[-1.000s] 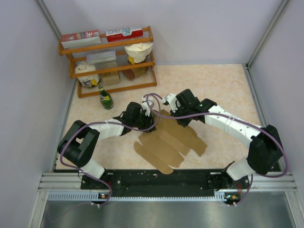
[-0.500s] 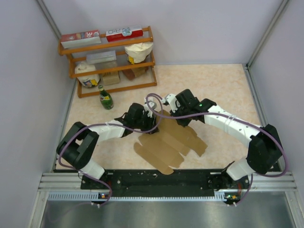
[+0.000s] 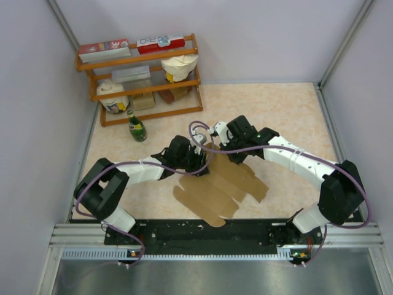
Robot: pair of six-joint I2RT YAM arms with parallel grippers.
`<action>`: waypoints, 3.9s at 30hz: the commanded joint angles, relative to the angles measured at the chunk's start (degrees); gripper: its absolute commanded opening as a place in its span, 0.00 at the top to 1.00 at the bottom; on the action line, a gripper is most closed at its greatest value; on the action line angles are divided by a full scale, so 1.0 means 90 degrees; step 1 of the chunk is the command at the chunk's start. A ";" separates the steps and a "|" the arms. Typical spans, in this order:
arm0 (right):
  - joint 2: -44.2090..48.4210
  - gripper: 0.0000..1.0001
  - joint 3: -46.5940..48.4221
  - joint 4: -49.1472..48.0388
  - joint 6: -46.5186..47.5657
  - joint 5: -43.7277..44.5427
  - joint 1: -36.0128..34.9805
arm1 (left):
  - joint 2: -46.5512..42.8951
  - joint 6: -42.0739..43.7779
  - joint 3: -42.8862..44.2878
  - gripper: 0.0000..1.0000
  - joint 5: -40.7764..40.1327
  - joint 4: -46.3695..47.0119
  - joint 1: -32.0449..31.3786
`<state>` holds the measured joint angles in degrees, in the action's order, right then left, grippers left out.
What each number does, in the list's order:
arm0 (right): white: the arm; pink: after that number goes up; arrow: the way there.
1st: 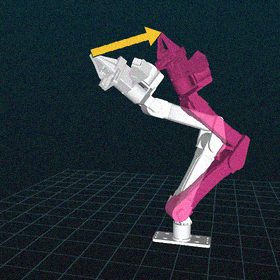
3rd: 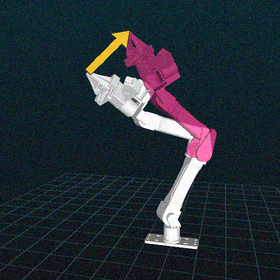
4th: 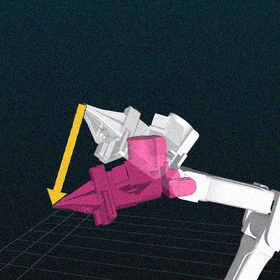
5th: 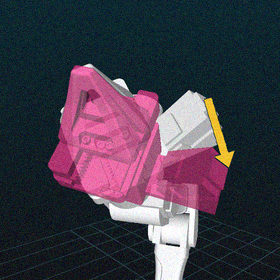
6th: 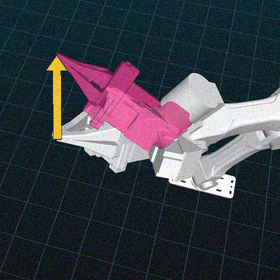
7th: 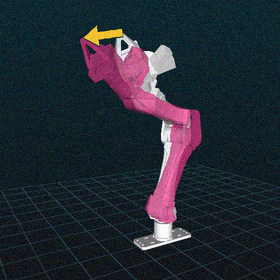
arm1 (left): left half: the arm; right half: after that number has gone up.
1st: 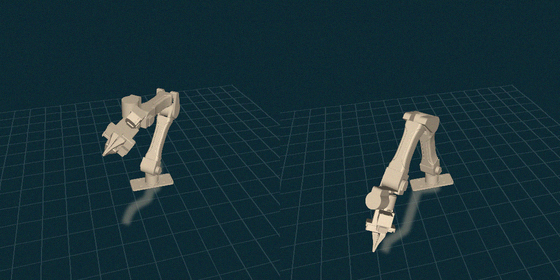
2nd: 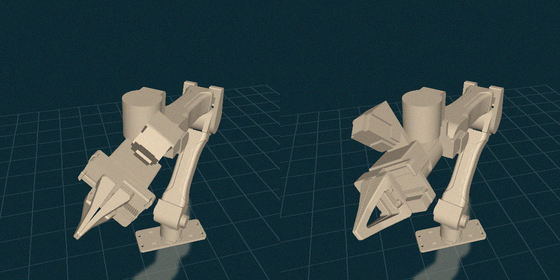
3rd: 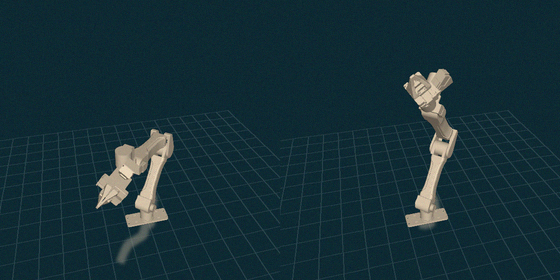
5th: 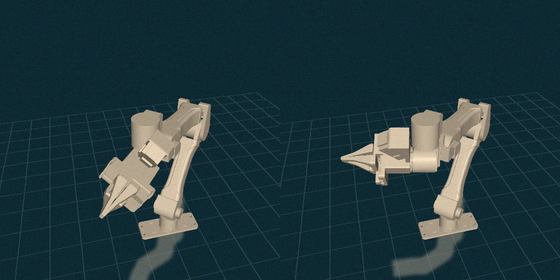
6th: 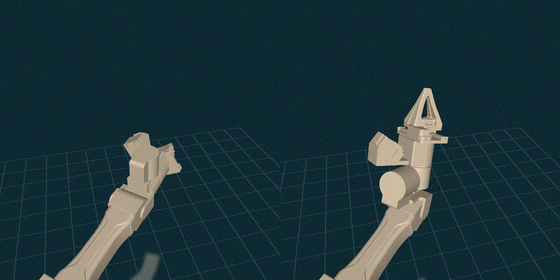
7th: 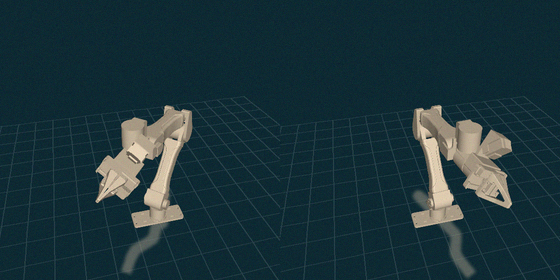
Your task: Fold the paper box
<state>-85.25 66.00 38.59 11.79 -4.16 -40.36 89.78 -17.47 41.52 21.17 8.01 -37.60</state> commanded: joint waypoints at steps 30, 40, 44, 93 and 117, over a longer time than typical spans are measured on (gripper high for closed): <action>0.0078 1.00 -0.0067 -0.0186 -0.0041 0.0384 -0.0057 | -0.2454 0.1033 0.0718 0.52 0.1047 -0.1358 -0.0158; 0.0312 1.00 -0.0233 -0.0176 0.0291 0.0394 -0.0057 | -0.2593 0.0440 0.1256 0.45 -0.0371 -0.1360 0.1031; 0.0390 1.00 -0.0292 -0.0176 0.0379 0.0365 -0.0057 | -0.2125 0.0174 0.1519 0.45 -0.0106 -0.0969 0.1560; 0.0030 1.00 0.0167 -0.0274 0.1893 0.2141 -0.0994 | 0.1206 -0.0080 0.1901 0.51 0.2023 -0.0206 0.1952; 0.0049 1.00 -0.0263 -0.1290 0.1873 0.2728 -0.0994 | 0.1031 -0.0392 0.1295 0.52 0.2589 0.0526 0.1942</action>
<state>-85.03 62.22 31.55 29.80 18.22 -48.64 100.68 -19.66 53.87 41.17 10.11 -19.99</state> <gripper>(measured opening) 0.006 0.484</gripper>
